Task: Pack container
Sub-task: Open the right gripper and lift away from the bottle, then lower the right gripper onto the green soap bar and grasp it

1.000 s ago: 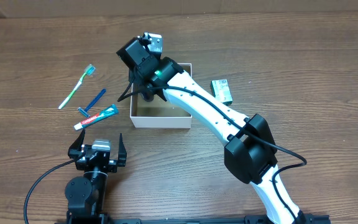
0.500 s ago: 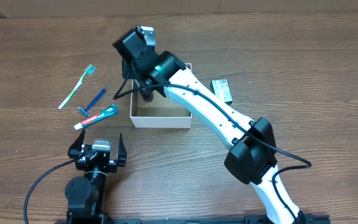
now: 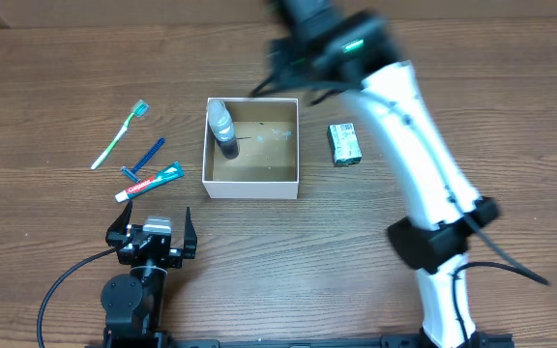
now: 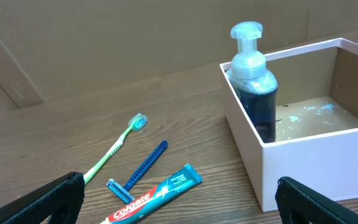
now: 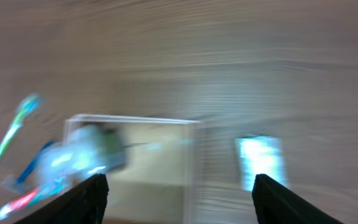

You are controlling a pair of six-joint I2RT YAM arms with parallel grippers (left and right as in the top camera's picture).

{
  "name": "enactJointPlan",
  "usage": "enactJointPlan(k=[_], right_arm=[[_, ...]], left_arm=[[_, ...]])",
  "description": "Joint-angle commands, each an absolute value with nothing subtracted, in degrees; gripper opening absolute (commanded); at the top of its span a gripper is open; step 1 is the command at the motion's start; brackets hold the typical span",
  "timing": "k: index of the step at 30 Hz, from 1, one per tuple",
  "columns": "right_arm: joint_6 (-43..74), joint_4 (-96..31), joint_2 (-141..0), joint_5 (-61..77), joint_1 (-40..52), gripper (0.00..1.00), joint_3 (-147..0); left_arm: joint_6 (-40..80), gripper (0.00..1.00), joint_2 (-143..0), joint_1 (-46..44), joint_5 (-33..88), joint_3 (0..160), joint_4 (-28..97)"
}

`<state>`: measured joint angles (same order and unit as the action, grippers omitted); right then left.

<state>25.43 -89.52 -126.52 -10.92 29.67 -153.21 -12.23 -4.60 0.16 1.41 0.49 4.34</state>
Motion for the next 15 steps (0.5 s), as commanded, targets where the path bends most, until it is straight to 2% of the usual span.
enactJointPlan(k=[1, 7, 15], right_arm=[[21.9, -92.3, -125.2, -6.6, 20.8, 0.78, -150.8], [14.4, -84.9, -125.4, 3.0, 13.3, 0.79, -132.5], [7.9, -76.1, -125.4, 6.2, 12.9, 0.83, -112.3]], left_arm=[[-12.7, 1.0, -4.2, 0.7, 1.1, 0.3, 4.4], [-12.7, 1.0, -4.2, 0.7, 1.1, 0.3, 4.4], [-12.7, 1.0, -4.2, 0.7, 1.1, 0.3, 4.4]])
